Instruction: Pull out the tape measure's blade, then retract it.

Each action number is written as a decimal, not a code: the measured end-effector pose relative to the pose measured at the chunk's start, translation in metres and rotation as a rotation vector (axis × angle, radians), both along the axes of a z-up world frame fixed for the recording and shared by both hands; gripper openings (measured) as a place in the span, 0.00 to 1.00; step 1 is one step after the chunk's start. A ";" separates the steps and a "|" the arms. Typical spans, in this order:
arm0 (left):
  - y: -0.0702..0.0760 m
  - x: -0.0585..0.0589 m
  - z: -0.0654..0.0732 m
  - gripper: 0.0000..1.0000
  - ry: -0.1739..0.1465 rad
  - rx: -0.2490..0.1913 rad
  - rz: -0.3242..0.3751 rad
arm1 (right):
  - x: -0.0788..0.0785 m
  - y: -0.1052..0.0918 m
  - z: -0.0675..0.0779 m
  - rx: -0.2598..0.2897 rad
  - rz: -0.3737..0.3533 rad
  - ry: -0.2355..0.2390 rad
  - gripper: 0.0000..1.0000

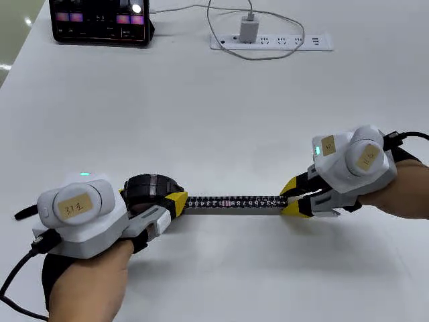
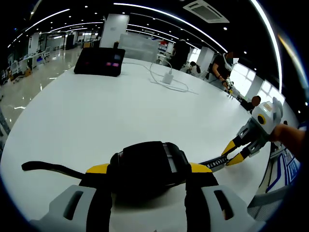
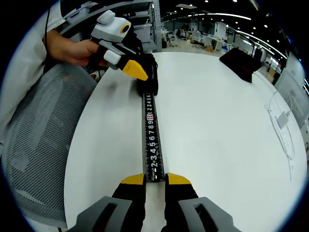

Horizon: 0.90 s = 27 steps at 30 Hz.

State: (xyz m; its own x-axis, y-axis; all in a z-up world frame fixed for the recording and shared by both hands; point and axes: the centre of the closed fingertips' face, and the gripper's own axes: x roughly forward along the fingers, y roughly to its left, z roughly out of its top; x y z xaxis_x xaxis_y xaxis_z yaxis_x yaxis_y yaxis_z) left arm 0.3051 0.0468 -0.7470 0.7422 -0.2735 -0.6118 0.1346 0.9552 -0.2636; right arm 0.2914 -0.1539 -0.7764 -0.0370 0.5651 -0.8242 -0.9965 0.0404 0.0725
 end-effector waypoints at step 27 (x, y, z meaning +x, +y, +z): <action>0.000 0.000 -0.001 0.56 -0.008 -0.014 0.004 | -0.003 0.056 0.001 0.068 0.024 0.014 0.11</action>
State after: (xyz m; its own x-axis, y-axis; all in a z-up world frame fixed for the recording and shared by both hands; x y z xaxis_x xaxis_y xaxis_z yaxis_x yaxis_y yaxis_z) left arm 0.3052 0.0471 -0.7481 0.7481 -0.2788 -0.6022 0.1327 0.9520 -0.2759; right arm 0.2882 -0.0983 -0.7754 -0.0624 0.6185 -0.7833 -0.9961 0.0106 0.0877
